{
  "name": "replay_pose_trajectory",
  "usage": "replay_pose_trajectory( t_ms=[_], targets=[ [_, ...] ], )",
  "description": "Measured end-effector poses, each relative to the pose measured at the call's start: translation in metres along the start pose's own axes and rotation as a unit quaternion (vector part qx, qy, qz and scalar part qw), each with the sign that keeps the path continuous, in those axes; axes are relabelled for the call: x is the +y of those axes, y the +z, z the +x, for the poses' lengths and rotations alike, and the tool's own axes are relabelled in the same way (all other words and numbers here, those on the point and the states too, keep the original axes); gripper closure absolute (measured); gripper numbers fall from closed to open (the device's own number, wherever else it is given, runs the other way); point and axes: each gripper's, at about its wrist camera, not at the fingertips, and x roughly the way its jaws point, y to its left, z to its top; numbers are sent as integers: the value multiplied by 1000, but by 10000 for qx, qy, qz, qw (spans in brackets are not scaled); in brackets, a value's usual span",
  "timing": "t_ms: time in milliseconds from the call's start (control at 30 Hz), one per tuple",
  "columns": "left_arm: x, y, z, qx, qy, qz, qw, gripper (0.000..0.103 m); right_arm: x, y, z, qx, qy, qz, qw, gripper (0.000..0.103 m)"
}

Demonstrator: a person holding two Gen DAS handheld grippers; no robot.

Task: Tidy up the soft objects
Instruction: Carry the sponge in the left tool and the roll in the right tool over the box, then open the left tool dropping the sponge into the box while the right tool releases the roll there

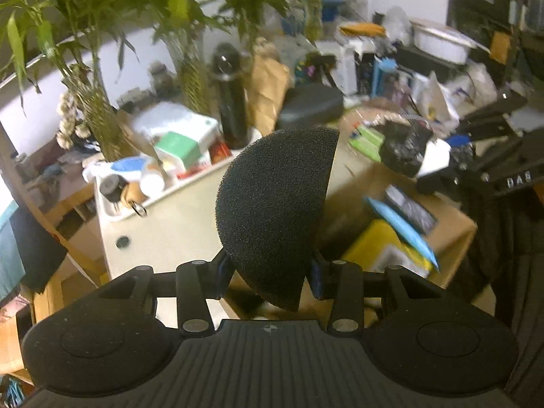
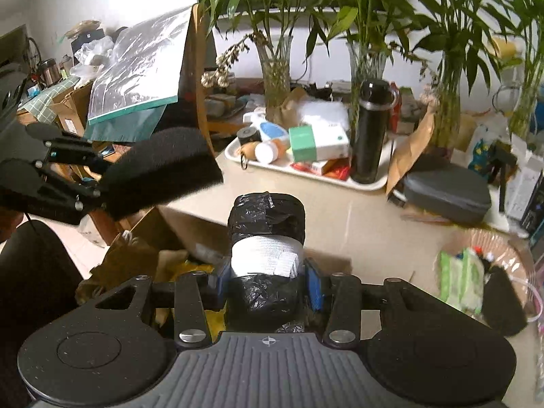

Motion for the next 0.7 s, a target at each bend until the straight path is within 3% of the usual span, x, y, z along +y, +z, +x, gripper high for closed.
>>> replay_pose_trajectory(
  t_ms=[267, 333, 367, 400, 433, 467, 600, 700],
  targets=[
    [-9, -13, 8, 207, 99, -101, 9997, 56, 11, -9, 8, 222, 5, 109, 9997, 55],
    [-11, -16, 4, 142, 170, -231, 9995, 54, 13, -10, 11, 227, -28, 75, 9997, 36],
    [-10, -16, 3, 123, 173, -305, 9993, 45, 14, -9, 11, 216, -85, 67, 9997, 17],
    [-12, -18, 0, 99, 190, -374, 9991, 38, 16, -10, 10, 154, -155, 40, 9998, 4],
    [-13, -19, -2, 61, 229, -425, 9988, 26, 18, -11, 8, 70, -241, -16, 9997, 2],
    [-14, -21, -6, -11, 298, -491, 9983, 23, 21, -12, 6, 39, -303, -70, 9995, 2],
    [-18, -27, -17, -145, 492, -874, 9949, 22, 25, -17, -1, 46, -454, -146, 9989, 0],
    [-21, -32, -25, -286, 527, -1135, 9917, 12, 27, -24, -6, 70, -499, -144, 9986, 0]
  ],
)
